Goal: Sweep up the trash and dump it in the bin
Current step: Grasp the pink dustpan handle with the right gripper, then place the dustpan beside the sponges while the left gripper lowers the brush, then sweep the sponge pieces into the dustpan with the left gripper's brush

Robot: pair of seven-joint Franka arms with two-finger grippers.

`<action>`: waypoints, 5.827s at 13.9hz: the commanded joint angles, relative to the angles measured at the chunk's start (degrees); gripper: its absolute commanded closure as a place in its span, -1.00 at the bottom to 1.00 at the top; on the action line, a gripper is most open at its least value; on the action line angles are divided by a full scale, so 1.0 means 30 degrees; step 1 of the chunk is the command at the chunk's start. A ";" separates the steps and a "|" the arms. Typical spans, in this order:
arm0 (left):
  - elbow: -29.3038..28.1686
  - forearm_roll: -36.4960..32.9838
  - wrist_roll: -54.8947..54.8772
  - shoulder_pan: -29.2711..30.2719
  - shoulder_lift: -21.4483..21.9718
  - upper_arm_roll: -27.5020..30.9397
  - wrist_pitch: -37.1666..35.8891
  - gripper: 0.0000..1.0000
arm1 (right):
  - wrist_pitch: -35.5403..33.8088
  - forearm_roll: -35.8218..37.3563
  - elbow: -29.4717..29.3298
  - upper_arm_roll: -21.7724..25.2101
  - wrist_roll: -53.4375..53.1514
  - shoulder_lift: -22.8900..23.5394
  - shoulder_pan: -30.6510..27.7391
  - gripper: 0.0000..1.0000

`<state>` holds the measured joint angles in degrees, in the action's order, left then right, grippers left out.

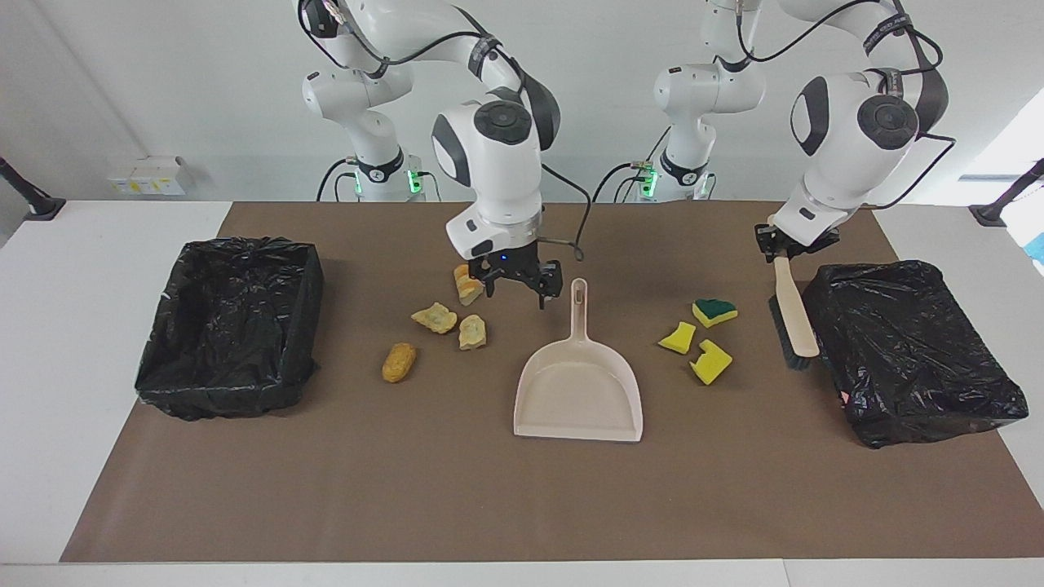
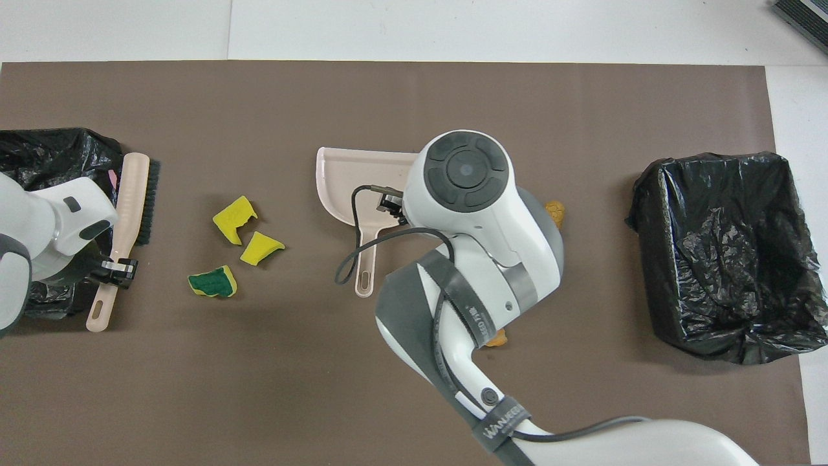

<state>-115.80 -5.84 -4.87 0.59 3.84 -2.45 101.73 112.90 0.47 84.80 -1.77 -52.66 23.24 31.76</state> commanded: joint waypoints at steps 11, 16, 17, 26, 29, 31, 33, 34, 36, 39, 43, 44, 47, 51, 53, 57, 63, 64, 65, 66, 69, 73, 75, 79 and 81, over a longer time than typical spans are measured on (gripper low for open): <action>-0.0161 -0.0543 -0.1452 0.1446 -0.0930 -0.0236 0.1040 1.00 | 0.3088 0.2040 0.1287 -0.0229 0.1497 0.2248 0.2598 -0.64; -0.0308 -0.0543 -0.1452 0.1416 -0.0900 -0.0236 0.1098 1.00 | 0.2592 0.2040 0.1294 -0.0258 0.1618 0.2128 0.2657 0.54; -0.0308 -0.0543 -0.1452 0.1416 -0.0900 -0.0236 0.1127 1.00 | 0.2301 0.2069 0.1148 -0.0258 0.1617 0.2128 0.2715 0.74; -0.0981 -0.0485 -0.0052 0.1562 -0.0784 -0.0207 0.1186 1.00 | -0.0245 0.0023 0.1146 -0.0492 1.0508 -0.0593 0.0873 0.92; -0.2206 -0.0250 0.1179 0.1710 -0.0608 -0.0207 0.1885 1.00 | -0.2761 -0.0655 0.1147 -0.0434 1.4795 -0.1502 0.0109 0.93; -0.3058 -0.0221 0.1828 0.1534 -0.0170 -0.0236 0.2416 1.00 | -0.4606 -0.0364 0.1176 -0.0434 1.7768 -0.1826 -0.0505 0.93; -0.3877 -0.0076 0.1859 0.1562 0.0327 -0.0236 0.2416 1.00 | -0.5405 -0.0304 0.1728 -0.0404 2.1086 -0.2117 -0.0915 0.93; -0.4201 -0.0016 0.1859 0.1534 0.0620 -0.0236 0.2446 1.00 | -0.5204 -0.0130 0.2400 -0.0404 2.2695 -0.2410 -0.1034 0.93; -0.4612 0.0334 0.1888 0.1446 0.0797 -0.0265 0.2446 1.00 | -0.4619 0.0978 0.3428 -0.0404 2.6735 -0.2939 -0.1035 0.93; -0.5752 0.0541 0.2063 0.1155 0.1411 -0.0295 0.2533 1.00 | -0.1178 0.1453 0.6640 -0.0404 3.0990 -0.4166 -0.1181 0.93; -0.6722 0.1214 0.3988 -0.0278 0.1913 -0.0295 0.2826 1.00 | 0.1566 0.1628 0.8471 -0.0375 3.6267 -0.4377 -0.1942 0.93; -0.7014 0.1302 0.4954 -0.1124 0.1825 -0.0295 0.3349 1.00 | 0.1421 0.2529 0.8413 -0.0375 3.6594 -0.4405 -0.1856 0.98; -0.7631 0.1855 0.7741 -0.3148 0.1327 -0.0295 0.5284 1.00 | 0.1389 0.4032 0.8442 -0.0434 3.7680 -0.4464 -0.1826 1.00; -0.7515 0.4051 0.9765 -0.5843 0.1268 -0.0295 0.6165 1.00 | 0.2237 0.4031 0.8442 -0.0463 3.6866 -0.3763 -0.1533 1.00; -0.7427 0.4902 0.9711 -0.7044 0.1239 -0.0324 0.6428 1.00 | 0.2881 0.4003 0.8442 -0.0492 3.5725 -0.3265 -0.0921 1.00; -0.6960 0.6863 0.9622 -0.9564 0.1063 -0.0324 0.7280 1.00 | 0.4434 0.3973 0.8442 -0.0492 3.4343 -0.2473 -0.0508 1.00; -0.3887 0.7748 0.9624 -1.0597 0.0446 -0.0179 0.3015 1.00 | 0.4496 0.3973 0.8412 -0.0492 3.3756 -0.2267 -0.0244 1.00; -0.3447 0.7545 0.9622 -0.9928 0.0476 -0.0178 0.2220 1.00 | 0.4351 0.3973 0.8383 -0.0492 3.3756 -0.2267 -0.0215 1.00; -0.3007 0.7398 0.9564 -0.9255 0.0477 -0.0178 0.1690 1.00 | 0.4349 0.3973 0.8383 -0.0492 3.3756 -0.2267 -0.0244 1.00; -0.2568 0.6671 0.9303 -0.8726 0.0419 -0.0178 0.1307 1.00 | 0.4291 0.3973 0.8383 -0.0492 3.3756 -0.2267 -0.0244 1.00; -0.1046 0.4299 0.5598 -0.6415 -0.0691 -0.0178 0.1246 1.00 | 0.4174 0.3973 0.8354 -0.0492 3.3727 -0.2296 -0.0244 1.00; 0.2233 0.2362 0.1478 -0.4180 -0.3850 -0.0178 0.1449 1.00 | 0.3970 0.3973 0.8354 -0.0492 3.3320 -0.2296 -0.0215 1.00; 0.2971 0.1103 0.1449 -0.4005 -0.5259 -0.0178 0.1741 1.00 | 0.3881 0.3973 0.8354 -0.0492 3.3112 -0.2325 -0.0215 1.00; 0.2392 0.1097 0.0716 -0.3593 -0.5678 -0.0323 0.1862 1.00 | 0.3851 0.3973 0.8354 -0.0492 3.3053 -0.2325 -0.0215 1.00; 0.0552 0.1882 0.0745 -0.4204 -0.4598 -0.0383 0.1948 1.00 | 0.3880 0.3973 0.8383 -0.0492 3.3053 -0.2325 -0.0215 1.00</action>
<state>-109.36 -1.52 -2.16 -10.84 -13.94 -3.09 107.93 124.67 11.30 109.70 -2.67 49.19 15.90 31.23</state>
